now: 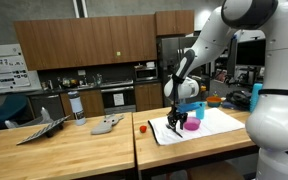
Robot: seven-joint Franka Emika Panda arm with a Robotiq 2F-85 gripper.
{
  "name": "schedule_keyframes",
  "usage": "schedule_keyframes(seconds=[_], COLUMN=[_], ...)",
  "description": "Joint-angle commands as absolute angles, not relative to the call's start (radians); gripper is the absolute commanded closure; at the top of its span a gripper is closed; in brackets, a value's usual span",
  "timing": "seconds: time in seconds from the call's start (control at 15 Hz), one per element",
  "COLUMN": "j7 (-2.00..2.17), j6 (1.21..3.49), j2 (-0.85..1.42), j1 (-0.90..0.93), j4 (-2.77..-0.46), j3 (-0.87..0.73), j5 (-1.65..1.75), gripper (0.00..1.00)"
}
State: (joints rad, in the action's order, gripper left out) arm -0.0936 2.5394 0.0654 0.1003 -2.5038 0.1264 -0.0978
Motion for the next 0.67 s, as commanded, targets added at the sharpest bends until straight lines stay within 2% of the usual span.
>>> schedule_keyframes(seconds=[0.0, 0.07, 0.2, 0.6], j7=[-0.065, -0.074, -0.118, -0.119], j6=[2.517, 2.508, 2.480, 2.452], j2=[0.052, 0.051, 0.053, 0.045], j1=[0.118, 0.121, 0.125, 0.136], j4=[-2.489, -2.481, -2.457, -2.429], j3=[0.133, 0.136, 0.149, 0.174], j5=[-0.054, -0.060, -0.126, -0.237], gripper=[0.10, 0.04, 0.00, 0.00])
